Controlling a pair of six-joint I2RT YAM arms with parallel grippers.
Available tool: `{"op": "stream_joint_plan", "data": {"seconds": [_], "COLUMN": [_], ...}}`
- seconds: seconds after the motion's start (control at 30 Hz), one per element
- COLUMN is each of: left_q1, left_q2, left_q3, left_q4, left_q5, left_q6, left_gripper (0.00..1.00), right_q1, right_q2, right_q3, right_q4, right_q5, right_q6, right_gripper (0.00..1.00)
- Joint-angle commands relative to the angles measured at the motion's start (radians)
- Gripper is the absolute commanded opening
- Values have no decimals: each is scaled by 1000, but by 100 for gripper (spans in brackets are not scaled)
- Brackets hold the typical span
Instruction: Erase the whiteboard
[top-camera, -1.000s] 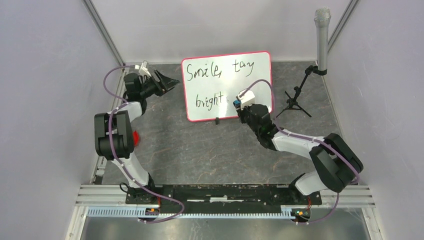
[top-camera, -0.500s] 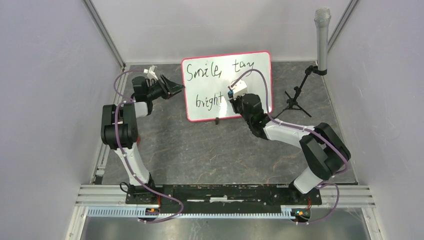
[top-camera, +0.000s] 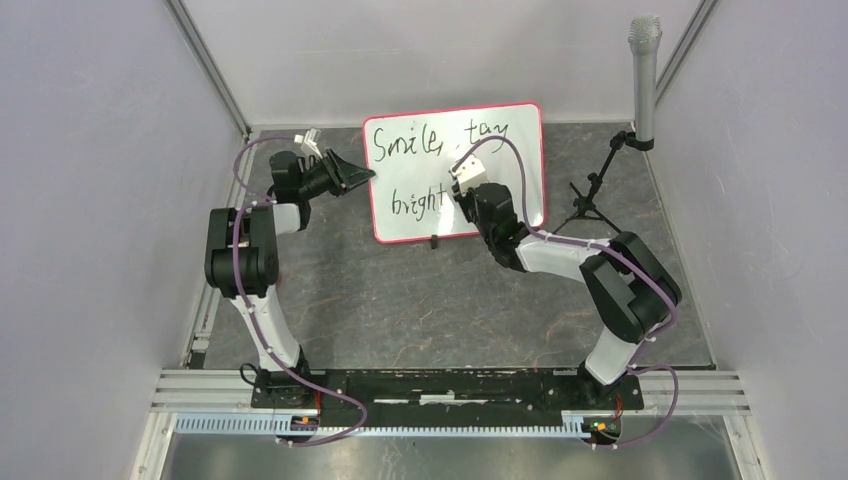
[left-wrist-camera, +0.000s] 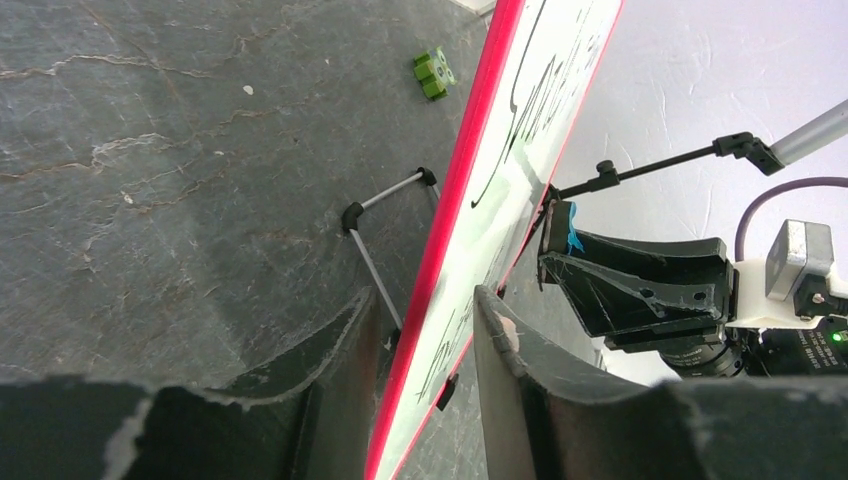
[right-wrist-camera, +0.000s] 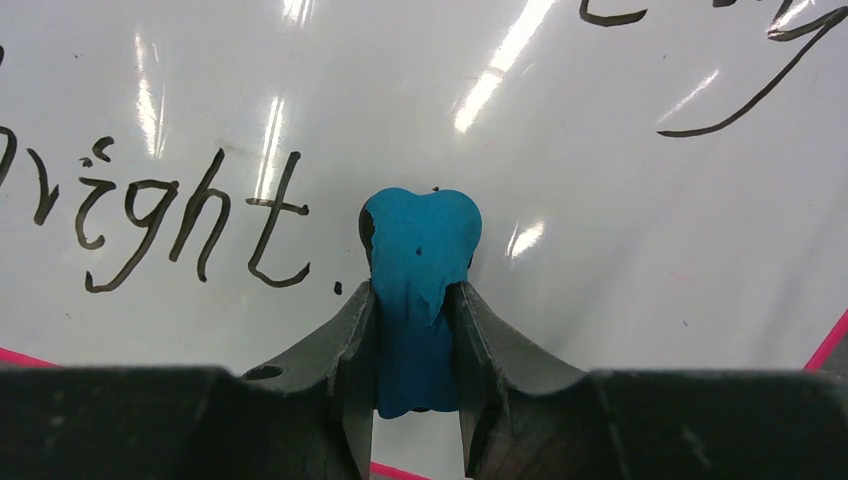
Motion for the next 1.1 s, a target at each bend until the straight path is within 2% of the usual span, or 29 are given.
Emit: {"op": "stream_joint_plan", "data": {"seconds": [0.0,0.33,0.7,0.87,1.07], "left_q1": [-11,-28,-31,-31,-31], "left_q2": [7,-5,-36,-43,-43], "left_q3": [39,56,52,51,53], "left_q4": [20,-83,-145,-162,-168], "left_q5": [12,-11,-52,-71,-76], "left_q6": [-6,61,117,129,135], "left_gripper": [44,31,18,14,11], "right_q1": [-3,35,221,209,126], "right_q2": [25,135,274,253,189], "right_q3": [16,10,101,103,22], "right_q4": [129,302,336,350,369], "right_q5": [39,40,26,148,159], "right_q6": [-42,-91,-104,-85,-59], "right_gripper": [0,0,0,0,0]}}
